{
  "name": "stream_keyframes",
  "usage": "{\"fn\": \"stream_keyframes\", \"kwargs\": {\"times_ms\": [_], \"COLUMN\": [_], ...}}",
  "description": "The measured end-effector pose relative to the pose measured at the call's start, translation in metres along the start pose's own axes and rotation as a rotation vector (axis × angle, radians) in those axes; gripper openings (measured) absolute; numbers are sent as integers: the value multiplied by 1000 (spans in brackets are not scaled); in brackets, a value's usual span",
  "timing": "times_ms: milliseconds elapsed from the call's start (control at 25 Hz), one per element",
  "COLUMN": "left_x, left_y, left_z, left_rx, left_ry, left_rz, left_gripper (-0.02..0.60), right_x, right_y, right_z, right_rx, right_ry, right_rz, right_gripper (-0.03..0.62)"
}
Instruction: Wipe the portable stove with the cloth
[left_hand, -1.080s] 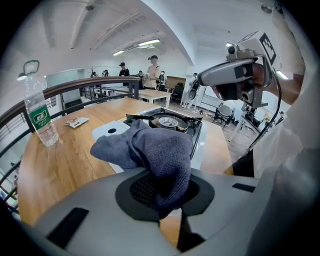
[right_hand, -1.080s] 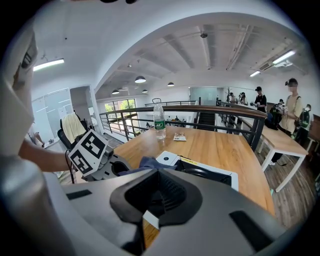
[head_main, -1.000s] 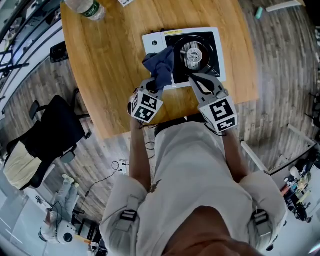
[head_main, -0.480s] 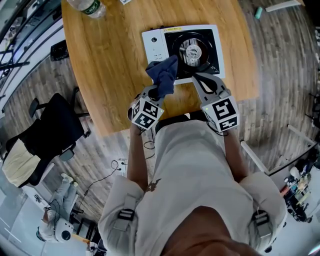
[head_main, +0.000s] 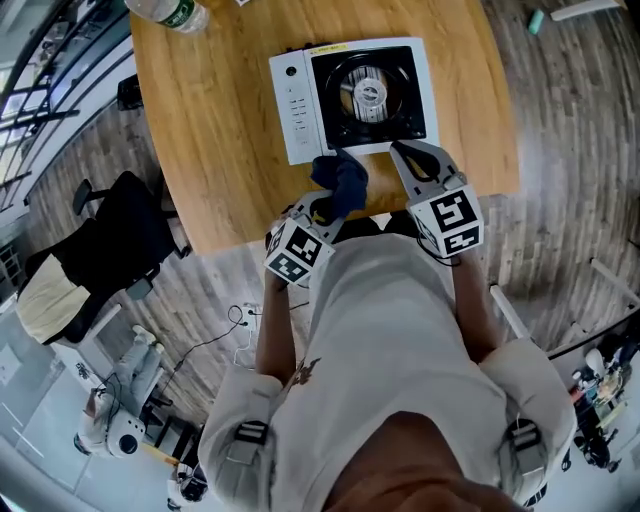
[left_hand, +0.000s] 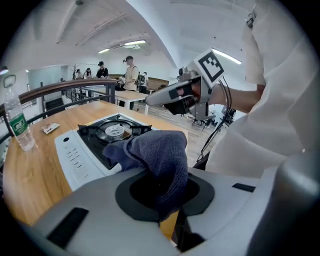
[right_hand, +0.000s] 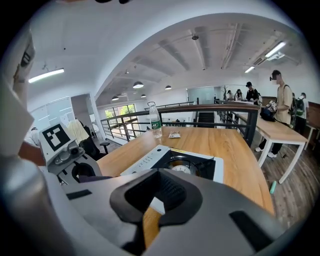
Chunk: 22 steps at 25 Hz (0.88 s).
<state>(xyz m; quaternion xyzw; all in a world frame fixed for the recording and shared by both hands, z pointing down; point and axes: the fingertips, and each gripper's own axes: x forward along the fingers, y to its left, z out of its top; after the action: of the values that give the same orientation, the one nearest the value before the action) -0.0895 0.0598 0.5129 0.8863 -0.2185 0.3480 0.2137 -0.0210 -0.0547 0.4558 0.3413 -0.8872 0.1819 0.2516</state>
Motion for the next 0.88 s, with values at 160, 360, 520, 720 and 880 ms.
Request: {"fn": "stream_keyframes", "kwargs": {"times_ms": [160,360,520,720,880], "left_x": [25,68,103,141,169], "left_y": [-30,-61,-73,-66,-51], "left_z": [28,60,79,94,93], "left_rx": [3,25,32,42,16], "left_ry": [-16,-24,-37,-24,14], "left_rz": [-5,-16,-14,6,48], "left_gripper": [61,61,61,61,61], "right_x": [-25,-55,-74,-84,-87], "right_y": [-24,-59,-81,-99,-107], "right_z": [-32,-63,-83,-99,-111], "right_rx": [27,34,44,35,29], "right_ry": [17,38,57,74,99], "right_rz": [14,8,-1,5,21], "right_gripper": [20,20,20,20,20]}}
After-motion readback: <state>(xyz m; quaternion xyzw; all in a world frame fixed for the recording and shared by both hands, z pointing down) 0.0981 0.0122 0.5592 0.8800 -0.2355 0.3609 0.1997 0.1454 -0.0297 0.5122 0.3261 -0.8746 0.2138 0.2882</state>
